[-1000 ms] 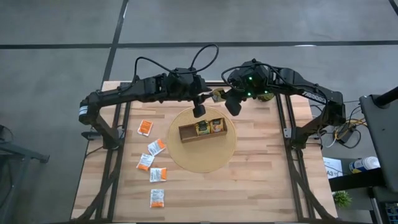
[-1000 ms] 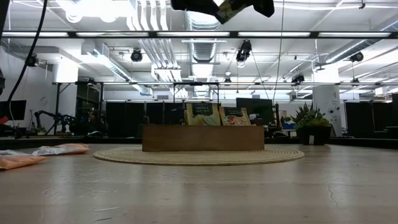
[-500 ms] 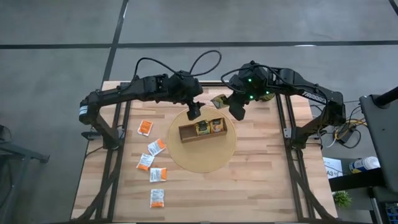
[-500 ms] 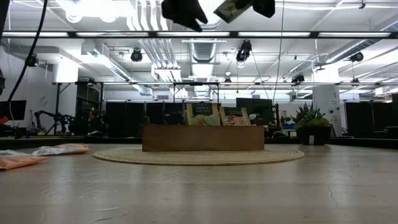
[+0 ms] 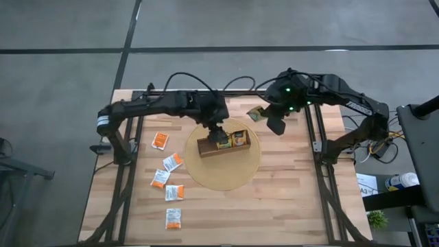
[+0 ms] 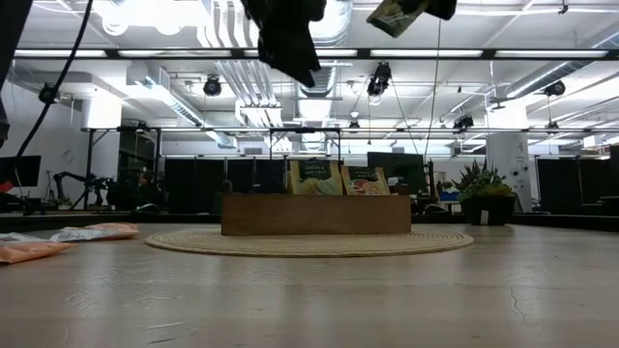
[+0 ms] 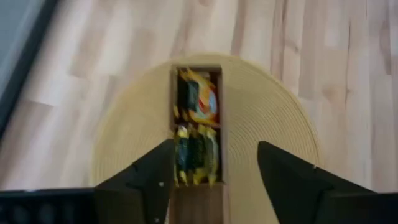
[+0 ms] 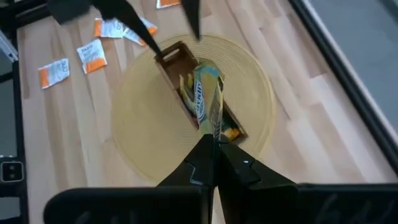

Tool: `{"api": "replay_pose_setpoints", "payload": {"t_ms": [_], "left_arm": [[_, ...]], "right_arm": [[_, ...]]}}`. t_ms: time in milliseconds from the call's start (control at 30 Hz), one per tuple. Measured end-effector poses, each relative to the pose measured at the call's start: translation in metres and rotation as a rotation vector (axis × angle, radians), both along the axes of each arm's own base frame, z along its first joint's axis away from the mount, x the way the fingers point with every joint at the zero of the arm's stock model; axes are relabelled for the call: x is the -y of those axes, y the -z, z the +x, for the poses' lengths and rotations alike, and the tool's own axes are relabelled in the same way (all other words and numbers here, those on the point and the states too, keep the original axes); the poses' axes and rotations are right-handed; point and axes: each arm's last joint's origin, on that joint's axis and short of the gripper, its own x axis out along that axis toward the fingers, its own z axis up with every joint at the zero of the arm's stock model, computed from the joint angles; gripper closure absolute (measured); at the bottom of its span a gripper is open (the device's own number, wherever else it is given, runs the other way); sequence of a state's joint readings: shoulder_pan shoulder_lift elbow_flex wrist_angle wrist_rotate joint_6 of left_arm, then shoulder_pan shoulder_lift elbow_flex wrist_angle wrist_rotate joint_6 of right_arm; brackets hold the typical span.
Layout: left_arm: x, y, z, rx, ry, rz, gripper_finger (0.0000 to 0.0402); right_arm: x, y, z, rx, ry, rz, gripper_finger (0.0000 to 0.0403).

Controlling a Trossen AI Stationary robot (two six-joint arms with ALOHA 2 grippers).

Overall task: Pick & Place Tea
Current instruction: Put the yellow tea bag into the middle section of the wooden organizer

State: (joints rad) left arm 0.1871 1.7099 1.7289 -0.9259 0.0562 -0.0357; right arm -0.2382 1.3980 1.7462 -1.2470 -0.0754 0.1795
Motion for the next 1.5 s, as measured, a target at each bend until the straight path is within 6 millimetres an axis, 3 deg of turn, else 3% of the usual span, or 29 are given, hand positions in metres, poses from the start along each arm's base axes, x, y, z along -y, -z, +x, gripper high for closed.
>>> {"api": "replay_pose_setpoints", "payload": {"t_ms": [233, 400, 733, 1033, 1500], "left_arm": [[0.002, 0.031, 0.011, -0.076, 0.052, -0.139, 0.0306], [0.006, 0.041, 0.019, -0.082, 0.099, -0.206, 0.0392], [0.023, 0.073, 0.040, -0.151, 0.160, -0.237, 0.0401], [0.019, 0.116, 0.057, -0.281, 0.053, -0.088, 0.0401], [0.020, 0.120, 0.060, -0.287, 0.016, -0.049, 0.0401]], "right_arm": [[-0.004, -0.014, -0.027, 0.029, 0.047, -0.064, 0.0395], [-0.006, -0.021, -0.039, 0.060, 0.069, -0.097, 0.0395], [-0.006, -0.021, -0.038, 0.054, 0.043, -0.125, 0.0394], [-0.005, -0.020, -0.037, 0.046, 0.058, -0.139, 0.0394], [-0.005, -0.020, -0.037, 0.047, 0.050, -0.146, 0.0394]]}}
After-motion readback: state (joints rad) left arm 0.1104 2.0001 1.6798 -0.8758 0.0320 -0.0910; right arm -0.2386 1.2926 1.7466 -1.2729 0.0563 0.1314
